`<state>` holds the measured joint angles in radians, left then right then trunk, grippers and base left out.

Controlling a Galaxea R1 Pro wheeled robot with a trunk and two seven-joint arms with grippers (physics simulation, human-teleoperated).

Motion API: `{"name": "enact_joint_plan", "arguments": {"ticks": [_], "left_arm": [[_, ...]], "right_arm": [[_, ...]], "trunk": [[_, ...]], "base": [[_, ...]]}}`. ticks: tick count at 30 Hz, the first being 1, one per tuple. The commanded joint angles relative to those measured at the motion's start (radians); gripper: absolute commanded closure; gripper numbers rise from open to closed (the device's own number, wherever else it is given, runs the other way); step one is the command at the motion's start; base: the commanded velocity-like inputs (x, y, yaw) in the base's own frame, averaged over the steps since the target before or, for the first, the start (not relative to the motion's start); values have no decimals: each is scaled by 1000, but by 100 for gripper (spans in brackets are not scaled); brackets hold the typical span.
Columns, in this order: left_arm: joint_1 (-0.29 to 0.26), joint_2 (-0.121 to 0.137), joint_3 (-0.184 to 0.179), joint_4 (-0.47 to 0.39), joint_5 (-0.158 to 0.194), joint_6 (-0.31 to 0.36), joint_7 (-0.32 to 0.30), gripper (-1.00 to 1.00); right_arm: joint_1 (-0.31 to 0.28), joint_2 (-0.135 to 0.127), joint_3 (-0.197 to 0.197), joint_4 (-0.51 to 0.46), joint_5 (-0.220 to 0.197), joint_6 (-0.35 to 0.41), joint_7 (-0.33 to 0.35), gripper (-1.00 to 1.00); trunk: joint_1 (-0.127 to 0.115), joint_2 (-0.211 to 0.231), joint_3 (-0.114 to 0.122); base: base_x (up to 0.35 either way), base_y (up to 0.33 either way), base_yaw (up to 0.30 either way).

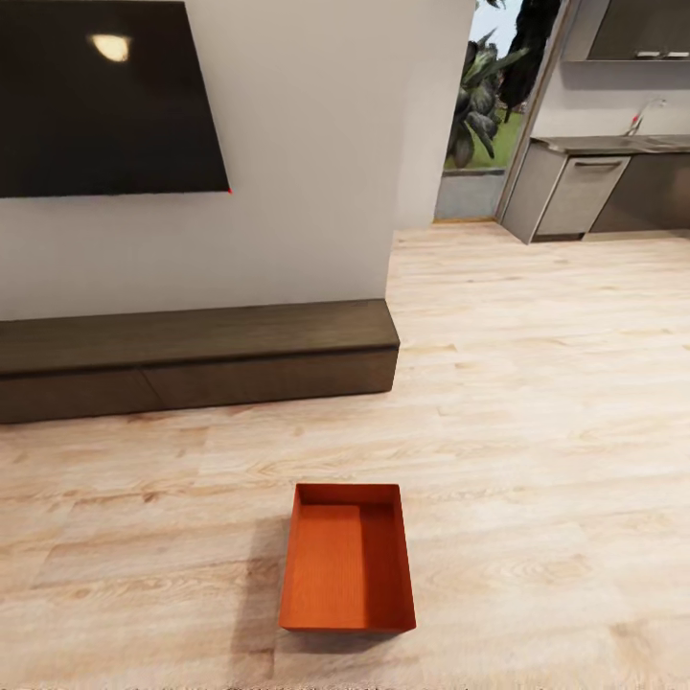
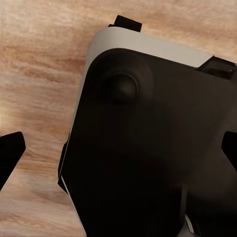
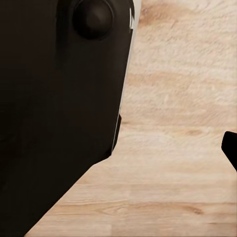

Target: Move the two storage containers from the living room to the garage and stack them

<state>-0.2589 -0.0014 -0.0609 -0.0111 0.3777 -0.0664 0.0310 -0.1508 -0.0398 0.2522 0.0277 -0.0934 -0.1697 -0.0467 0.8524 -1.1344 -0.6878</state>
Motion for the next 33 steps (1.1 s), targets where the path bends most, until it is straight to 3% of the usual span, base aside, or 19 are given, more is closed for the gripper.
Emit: {"name": "enact_joint_plan", "arguments": {"ticks": [1, 33], "left_arm": [[-1, 0, -7, 0, 6, -3, 3, -100], [0, 0, -7, 0, 6, -3, 3, -100]], "right_arm": [[-1, 0, 9, 3, -10, -6, 0, -100], [-1, 1, 9, 3, -9, -7, -4, -100]], "trunk": [[0, 0, -2], [0, 0, -54]], "base": [[0, 0, 0], [0, 0, 0]]}}
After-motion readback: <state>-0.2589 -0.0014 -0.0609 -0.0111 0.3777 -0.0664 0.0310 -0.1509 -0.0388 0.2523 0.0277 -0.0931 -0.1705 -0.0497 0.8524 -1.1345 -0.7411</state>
